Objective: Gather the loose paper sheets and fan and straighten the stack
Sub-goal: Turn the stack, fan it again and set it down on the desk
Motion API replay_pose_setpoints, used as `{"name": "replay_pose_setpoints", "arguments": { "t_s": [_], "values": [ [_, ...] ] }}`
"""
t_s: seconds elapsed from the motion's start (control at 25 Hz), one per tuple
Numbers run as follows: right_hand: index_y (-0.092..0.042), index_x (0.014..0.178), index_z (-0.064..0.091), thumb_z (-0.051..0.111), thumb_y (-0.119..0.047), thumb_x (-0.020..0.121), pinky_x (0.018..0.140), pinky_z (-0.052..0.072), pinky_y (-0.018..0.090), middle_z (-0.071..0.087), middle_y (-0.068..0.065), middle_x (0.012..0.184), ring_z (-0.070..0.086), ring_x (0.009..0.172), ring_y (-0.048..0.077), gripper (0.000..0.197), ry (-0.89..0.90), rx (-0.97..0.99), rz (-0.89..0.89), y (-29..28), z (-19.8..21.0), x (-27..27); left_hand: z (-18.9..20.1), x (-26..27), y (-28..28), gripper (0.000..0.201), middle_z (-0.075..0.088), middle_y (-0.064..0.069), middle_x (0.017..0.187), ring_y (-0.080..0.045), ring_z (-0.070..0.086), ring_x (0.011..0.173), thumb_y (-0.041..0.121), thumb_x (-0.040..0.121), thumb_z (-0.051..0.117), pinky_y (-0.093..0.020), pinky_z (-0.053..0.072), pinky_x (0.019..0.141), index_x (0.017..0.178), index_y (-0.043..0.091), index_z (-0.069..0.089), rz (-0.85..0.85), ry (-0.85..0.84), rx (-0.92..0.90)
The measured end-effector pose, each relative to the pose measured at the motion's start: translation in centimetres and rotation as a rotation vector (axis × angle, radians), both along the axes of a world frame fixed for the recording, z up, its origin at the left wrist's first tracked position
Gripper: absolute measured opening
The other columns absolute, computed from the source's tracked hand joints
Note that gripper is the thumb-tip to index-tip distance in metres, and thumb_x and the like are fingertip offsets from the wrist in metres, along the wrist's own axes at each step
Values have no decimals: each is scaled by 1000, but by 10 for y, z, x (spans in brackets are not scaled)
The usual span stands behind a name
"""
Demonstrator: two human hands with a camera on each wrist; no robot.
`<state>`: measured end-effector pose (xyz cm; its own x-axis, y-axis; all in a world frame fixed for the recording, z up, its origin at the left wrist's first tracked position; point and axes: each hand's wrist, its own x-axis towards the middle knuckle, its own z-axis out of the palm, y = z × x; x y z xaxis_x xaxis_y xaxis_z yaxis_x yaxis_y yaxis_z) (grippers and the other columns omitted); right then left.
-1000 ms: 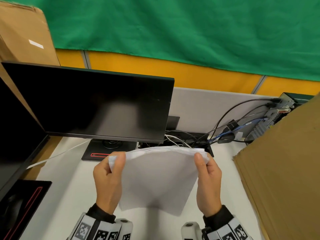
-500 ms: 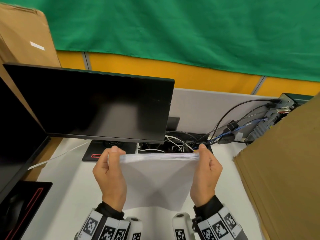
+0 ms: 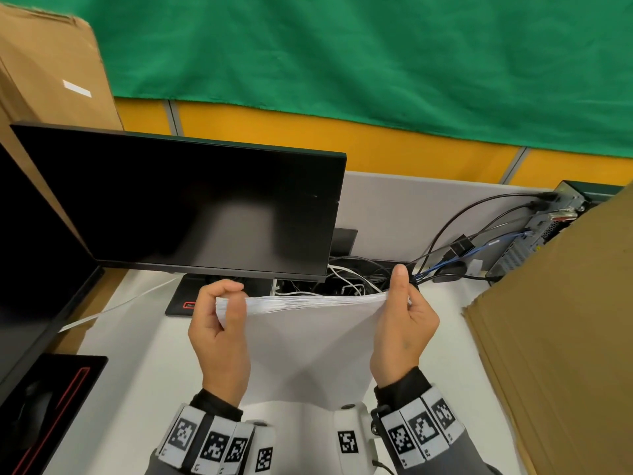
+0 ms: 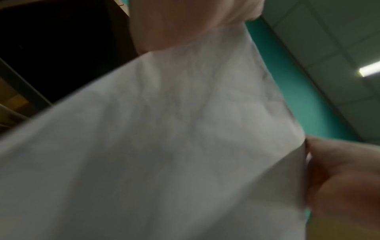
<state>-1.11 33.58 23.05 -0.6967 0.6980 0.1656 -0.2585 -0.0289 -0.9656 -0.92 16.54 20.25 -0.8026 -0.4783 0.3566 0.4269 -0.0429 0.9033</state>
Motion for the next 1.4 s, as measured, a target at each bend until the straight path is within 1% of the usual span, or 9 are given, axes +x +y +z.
{"name": "replay_pose_setpoints", "arguments": {
  "t_s": [0.16, 0.44, 0.56, 0.64, 0.72, 0.84, 1.0, 1.16, 1.4],
  "values": [
    [-13, 51, 28, 57, -33, 90, 43, 23, 13, 19, -10, 42, 19, 45, 7, 53, -8, 5, -17, 1, -2, -5, -62, 8, -19, 65, 66, 15, 98, 4, 63, 91, 50, 47, 78, -7, 48, 74, 104, 35, 51, -189, -208, -77],
    [-15, 48, 37, 56, -53, 83, 53, 29, 21, 31, -10, 50, 29, 53, 10, 55, 60, 1, 109, 8, -6, -8, -125, 8, -22, 15, 73, 26, 77, -20, 66, 90, 6, 84, 63, -7, 49, 64, 87, 20, 66, -256, -478, -39],
    [-3, 88, 59, 64, -33, 78, 67, 47, 20, 65, -5, 74, 58, 73, 11, 32, 116, 63, 448, 32, -32, 1, -120, 7, -19, 15, 74, 24, 76, -9, 68, 78, 7, 85, 61, -8, 49, 62, 85, 21, 67, -250, -498, -14],
    [-18, 107, 61, 70, -15, 78, 77, 53, 20, 74, -10, 98, 67, 93, 10, 30, -21, 107, 599, 45, -69, 11, -121, 6, -18, 15, 74, 23, 75, 0, 68, 72, 7, 85, 61, -8, 49, 60, 85, 22, 67, -251, -507, 2],
    [-33, 100, 64, 71, -12, 80, 81, 54, 25, 74, -13, 102, 68, 98, 15, 30, -227, 221, 606, 48, -102, 19, -121, 5, -16, 14, 75, 19, 74, -1, 68, 71, 9, 85, 62, -11, 51, 61, 84, 22, 67, -231, -533, 11],
    [-22, 84, 64, 65, -20, 86, 71, 52, 27, 73, -3, 82, 67, 81, 15, 3, -393, 353, 488, 42, -117, 16, -108, 8, -14, 5, 73, 2, 72, -19, 66, 76, 16, 83, 64, -21, 50, 65, 84, 17, 69, -106, -571, -13],
    [-9, 70, 45, 58, -27, 90, 52, 41, 32, 48, 6, 56, 39, 53, 13, 30, -411, 602, 603, -1, -119, 6, -78, 22, -53, 5, 65, 6, 76, -15, 59, 72, 22, 85, 62, -19, 44, 61, 85, 17, 61, 102, -563, -203],
    [-7, 79, 54, 53, -23, 90, 62, 56, 43, 60, 7, 70, 54, 63, 19, 19, -697, 514, 900, -75, -165, -5, -110, 35, -137, 40, 67, -17, 106, -38, 59, 103, 29, 84, 63, -40, 44, 84, 114, 3, 58, 185, -922, -501],
    [-3, 101, 58, 52, -22, 89, 80, 58, 45, 66, 17, 111, 67, 93, 31, 23, -979, 523, 1098, -147, -219, -14, -166, 31, -198, 49, 60, -26, 123, -40, 55, 115, 22, 82, 65, -43, 42, 97, 122, -3, 52, 126, -1179, -571]
  ]
}}
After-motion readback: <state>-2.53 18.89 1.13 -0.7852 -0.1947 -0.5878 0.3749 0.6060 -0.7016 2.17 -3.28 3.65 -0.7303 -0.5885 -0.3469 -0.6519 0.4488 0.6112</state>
